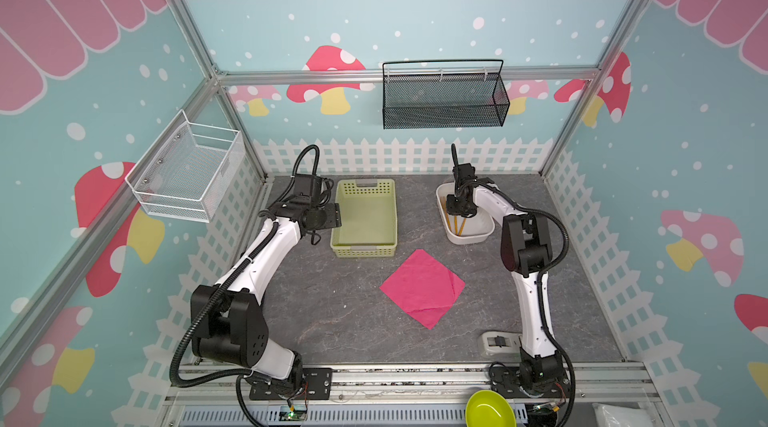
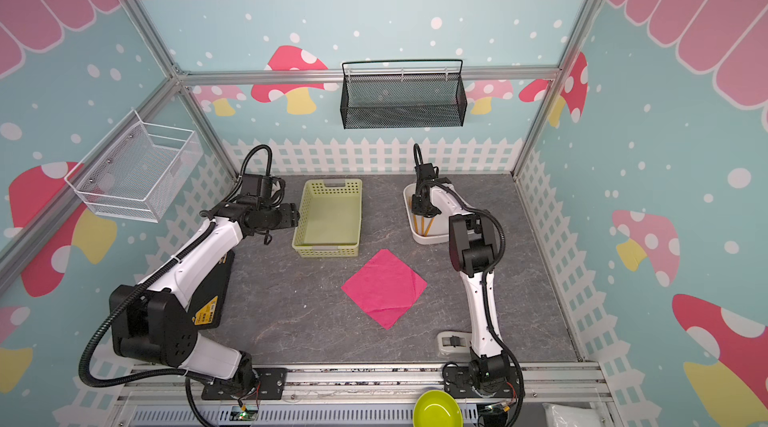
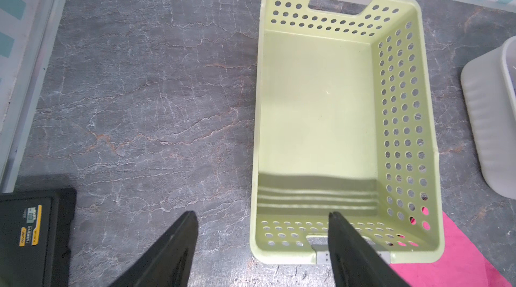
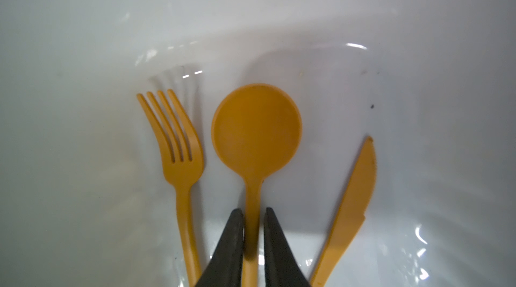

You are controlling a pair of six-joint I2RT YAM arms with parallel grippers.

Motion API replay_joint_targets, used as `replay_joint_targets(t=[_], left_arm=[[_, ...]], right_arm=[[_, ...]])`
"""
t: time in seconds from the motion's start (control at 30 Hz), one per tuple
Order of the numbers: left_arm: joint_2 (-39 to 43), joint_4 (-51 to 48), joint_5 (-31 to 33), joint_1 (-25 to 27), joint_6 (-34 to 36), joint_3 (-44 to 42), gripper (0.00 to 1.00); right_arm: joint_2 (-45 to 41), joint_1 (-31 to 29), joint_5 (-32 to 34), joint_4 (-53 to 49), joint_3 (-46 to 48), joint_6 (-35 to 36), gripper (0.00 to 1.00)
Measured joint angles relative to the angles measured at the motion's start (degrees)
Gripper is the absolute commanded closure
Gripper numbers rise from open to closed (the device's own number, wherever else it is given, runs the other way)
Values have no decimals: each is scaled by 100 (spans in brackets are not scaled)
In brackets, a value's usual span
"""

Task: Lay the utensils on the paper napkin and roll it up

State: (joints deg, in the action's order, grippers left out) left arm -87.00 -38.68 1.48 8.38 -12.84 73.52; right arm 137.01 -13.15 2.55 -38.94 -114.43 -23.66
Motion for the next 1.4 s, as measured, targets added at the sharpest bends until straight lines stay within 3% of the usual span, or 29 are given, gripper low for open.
replay_joint_targets(t=[0.8, 1.2, 1.4], left_arm=[[0, -2, 42, 0, 2, 0, 25], [0, -2, 44, 0, 2, 0, 24], [24, -2, 50, 0, 2, 0, 25]], right_arm=[[120, -9, 114, -417, -568, -44, 96], [-660, -66, 162, -1005, -723, -15, 97], [-1475, -190, 131, -940, 136, 2, 97]])
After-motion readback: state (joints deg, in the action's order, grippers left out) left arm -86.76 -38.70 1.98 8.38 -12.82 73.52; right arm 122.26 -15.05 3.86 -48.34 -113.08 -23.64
